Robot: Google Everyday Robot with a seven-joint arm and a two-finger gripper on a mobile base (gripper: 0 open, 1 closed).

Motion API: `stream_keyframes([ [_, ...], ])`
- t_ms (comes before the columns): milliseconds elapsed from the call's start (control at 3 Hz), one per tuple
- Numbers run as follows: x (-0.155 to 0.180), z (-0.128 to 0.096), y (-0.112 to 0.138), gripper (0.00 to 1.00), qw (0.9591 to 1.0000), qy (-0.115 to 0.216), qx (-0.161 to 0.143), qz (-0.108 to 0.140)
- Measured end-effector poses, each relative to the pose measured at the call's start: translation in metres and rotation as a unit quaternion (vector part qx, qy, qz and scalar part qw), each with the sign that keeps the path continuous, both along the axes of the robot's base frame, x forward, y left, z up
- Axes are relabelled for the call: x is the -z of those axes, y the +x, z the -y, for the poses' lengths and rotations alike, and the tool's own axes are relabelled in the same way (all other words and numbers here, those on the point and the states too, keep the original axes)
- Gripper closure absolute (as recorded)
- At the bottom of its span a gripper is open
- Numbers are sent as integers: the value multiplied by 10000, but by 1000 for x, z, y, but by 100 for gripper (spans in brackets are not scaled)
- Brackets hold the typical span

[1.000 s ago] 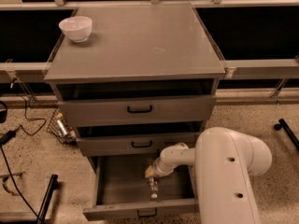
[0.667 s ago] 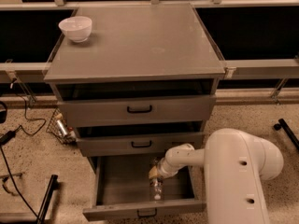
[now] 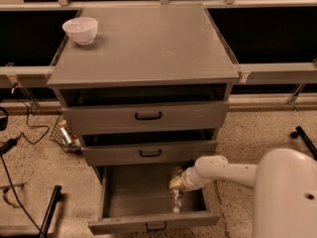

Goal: Pick water bottle from bottom drawer and place on counter

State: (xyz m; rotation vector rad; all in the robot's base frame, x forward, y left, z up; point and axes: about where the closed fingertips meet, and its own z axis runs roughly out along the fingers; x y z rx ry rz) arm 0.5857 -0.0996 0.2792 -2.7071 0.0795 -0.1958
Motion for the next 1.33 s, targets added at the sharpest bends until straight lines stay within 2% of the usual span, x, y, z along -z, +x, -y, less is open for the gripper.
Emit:
stream_keyframes([
  [333,-37,42,-14,100,9982,334,498,-46],
  [1000,-63,37,-14,100,9982,277,538,-52],
  [1333,-98,35,-10,100,9980,311,552,47],
])
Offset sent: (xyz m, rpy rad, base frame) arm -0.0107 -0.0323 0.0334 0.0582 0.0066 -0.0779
